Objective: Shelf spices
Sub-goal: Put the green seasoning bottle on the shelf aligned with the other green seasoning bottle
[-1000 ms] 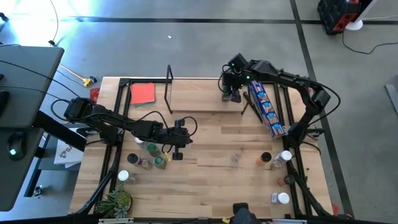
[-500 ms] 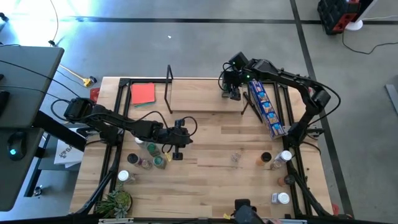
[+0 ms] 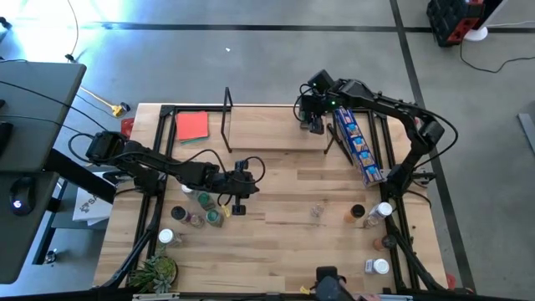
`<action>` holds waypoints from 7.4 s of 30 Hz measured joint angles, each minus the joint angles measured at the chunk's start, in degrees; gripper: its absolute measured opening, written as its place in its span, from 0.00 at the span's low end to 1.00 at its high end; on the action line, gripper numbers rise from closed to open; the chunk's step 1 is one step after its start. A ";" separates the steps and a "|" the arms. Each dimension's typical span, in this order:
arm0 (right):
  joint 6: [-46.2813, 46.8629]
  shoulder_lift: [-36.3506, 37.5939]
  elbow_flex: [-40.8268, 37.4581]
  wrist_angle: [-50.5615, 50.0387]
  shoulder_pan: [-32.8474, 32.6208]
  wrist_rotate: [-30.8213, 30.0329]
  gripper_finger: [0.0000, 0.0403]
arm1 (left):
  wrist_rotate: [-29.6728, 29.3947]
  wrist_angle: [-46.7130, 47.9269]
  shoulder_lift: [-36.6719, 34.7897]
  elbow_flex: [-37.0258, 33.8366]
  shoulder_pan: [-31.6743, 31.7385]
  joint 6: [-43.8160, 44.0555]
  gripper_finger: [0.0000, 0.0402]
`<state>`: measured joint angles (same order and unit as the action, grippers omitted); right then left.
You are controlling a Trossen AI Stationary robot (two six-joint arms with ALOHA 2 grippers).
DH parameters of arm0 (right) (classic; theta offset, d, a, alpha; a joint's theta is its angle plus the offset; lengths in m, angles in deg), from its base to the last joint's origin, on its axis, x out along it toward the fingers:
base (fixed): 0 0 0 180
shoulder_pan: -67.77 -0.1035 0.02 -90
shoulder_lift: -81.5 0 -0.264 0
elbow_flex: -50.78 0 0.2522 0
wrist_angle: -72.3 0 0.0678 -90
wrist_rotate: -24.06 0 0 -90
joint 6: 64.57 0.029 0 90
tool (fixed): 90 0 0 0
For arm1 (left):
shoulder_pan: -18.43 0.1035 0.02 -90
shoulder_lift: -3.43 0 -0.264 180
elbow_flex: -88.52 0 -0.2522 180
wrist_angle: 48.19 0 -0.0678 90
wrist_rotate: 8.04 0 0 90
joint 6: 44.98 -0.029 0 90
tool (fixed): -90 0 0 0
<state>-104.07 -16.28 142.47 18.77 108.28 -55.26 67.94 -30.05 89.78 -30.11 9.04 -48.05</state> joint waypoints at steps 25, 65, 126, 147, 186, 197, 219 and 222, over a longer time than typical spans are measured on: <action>-2.89 0.00 0.00 0.70 -0.04 -0.13 0.53 | 1.05 0.04 0.00 -0.01 -0.02 0.95 0.00; 12.86 3.04 6.63 -17.35 -12.30 -7.34 0.56 | 1.92 -0.16 0.00 -0.01 -0.04 0.98 0.00; 19.91 -0.90 -6.82 1.68 -6.27 -27.70 0.07 | 1.90 -1.19 0.02 -0.02 -0.04 1.09 0.00; 18.94 -0.90 -5.22 3.82 -5.97 -36.42 0.07 | 1.92 -1.20 0.02 -0.01 -0.04 1.33 0.00; 25.48 -0.83 -8.37 4.46 -10.44 -26.66 0.07 | -5.92 12.02 0.00 0.00 0.00 1.03 0.00; 25.09 -0.83 -8.37 4.28 -10.43 -29.91 0.07 | -5.95 12.11 0.00 -0.02 -0.01 0.98 0.00; 28.10 -0.83 -7.82 15.27 -18.81 -13.06 0.07 | -7.49 22.14 -7.65 -0.02 0.00 4.41 0.00; 28.11 -0.85 -10.16 22.20 -23.67 -12.64 0.06 | -8.46 26.84 -14.29 -0.02 -0.13 6.46 0.00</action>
<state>-75.97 -17.13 132.31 40.98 84.61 -67.89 59.48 -3.21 75.49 -30.13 8.91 -41.59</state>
